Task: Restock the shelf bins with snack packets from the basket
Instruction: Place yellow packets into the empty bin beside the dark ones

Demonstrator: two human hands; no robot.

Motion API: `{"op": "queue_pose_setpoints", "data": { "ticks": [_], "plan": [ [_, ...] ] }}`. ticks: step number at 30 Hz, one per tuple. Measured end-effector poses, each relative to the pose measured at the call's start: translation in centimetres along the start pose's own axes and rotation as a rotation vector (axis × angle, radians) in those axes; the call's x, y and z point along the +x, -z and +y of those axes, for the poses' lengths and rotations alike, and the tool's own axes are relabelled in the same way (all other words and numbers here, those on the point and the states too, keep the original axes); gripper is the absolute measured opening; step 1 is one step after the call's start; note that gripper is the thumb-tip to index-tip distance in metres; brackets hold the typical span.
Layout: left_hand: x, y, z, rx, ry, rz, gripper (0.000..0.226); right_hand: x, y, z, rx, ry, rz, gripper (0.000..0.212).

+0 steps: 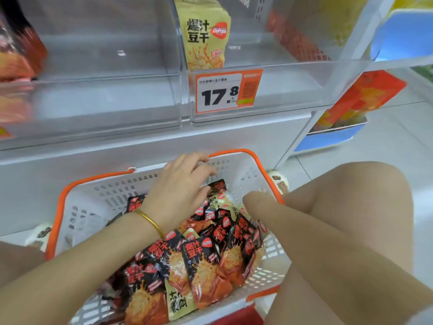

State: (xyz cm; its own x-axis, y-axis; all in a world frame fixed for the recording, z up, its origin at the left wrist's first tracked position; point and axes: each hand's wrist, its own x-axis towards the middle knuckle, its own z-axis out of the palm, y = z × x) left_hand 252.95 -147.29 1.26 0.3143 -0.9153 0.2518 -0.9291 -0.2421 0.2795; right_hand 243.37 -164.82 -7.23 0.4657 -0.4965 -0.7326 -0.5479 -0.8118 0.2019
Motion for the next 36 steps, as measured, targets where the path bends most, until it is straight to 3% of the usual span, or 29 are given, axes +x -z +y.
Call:
{"op": "queue_pose_setpoints", "data": {
  "ticks": [3,5,8,11,14,16,19,21,23,25,28,30,32,34,36],
  "plan": [
    [-0.2,-0.2,-0.4,-0.019,0.013,0.004,0.027,0.3,-1.7,-0.1,-0.063,0.039,0.059,0.024],
    [-0.2,-0.4,-0.7,-0.035,0.02,0.0,0.025,0.5,-1.4,-0.3,0.031,0.019,0.091,0.013],
    [0.0,-0.6,-0.5,-0.063,0.017,-0.059,0.028,-0.5,2.9,-0.7,0.218,0.039,0.167,0.033],
    [0.1,-0.8,0.2,-0.074,0.049,-0.187,0.046,-3.1,7.6,-0.7,0.378,0.125,0.222,0.03],
    [0.3,-0.8,0.7,-0.048,0.093,-0.239,0.069,-6.2,9.9,0.0,0.679,0.198,0.127,0.01],
    [0.6,-0.5,0.8,-0.067,0.098,-0.194,0.065,-8.2,10.5,0.3,0.996,0.279,0.058,0.015],
    [0.9,0.5,1.0,-0.193,0.129,-0.075,0.031,-10.1,10.5,0.6,1.259,0.37,0.014,0.024],
    [1.2,1.6,0.6,-0.34,0.255,0.002,0.017,-10.5,10.5,1.1,1.256,0.363,0.104,0.037],
    [1.6,3.0,0.4,-0.598,0.395,0.067,0.022,-11.1,10.5,1.8,1.182,0.379,0.242,0.044],
    [2.2,4.5,0.5,-0.807,0.452,0.107,0.031,-11.7,10.5,2.2,1.221,0.513,0.24,0.037],
    [3.2,6.3,1.1,-0.916,0.423,0.167,0.035,-13.0,11.3,2.2,1.227,0.697,0.231,0.014],
    [3.9,7.5,1.3,-0.884,0.355,0.27,0.029,-14.0,12.9,2.7,1.266,0.744,0.302,0.008],
    [4.8,8.8,1.0,-0.706,0.28,0.432,0.023,-15.1,15.6,3.8,1.364,0.767,0.443,0.004],
    [5.8,10.0,0.4,-0.446,0.214,0.531,0.031,-15.7,18.9,5.2,1.459,0.743,0.649,0.007],
    [6.9,10.6,-0.5,-0.205,0.168,0.511,0.045,-15.5,21.9,6.0,1.497,0.701,0.81,0.006]
  ]
}}
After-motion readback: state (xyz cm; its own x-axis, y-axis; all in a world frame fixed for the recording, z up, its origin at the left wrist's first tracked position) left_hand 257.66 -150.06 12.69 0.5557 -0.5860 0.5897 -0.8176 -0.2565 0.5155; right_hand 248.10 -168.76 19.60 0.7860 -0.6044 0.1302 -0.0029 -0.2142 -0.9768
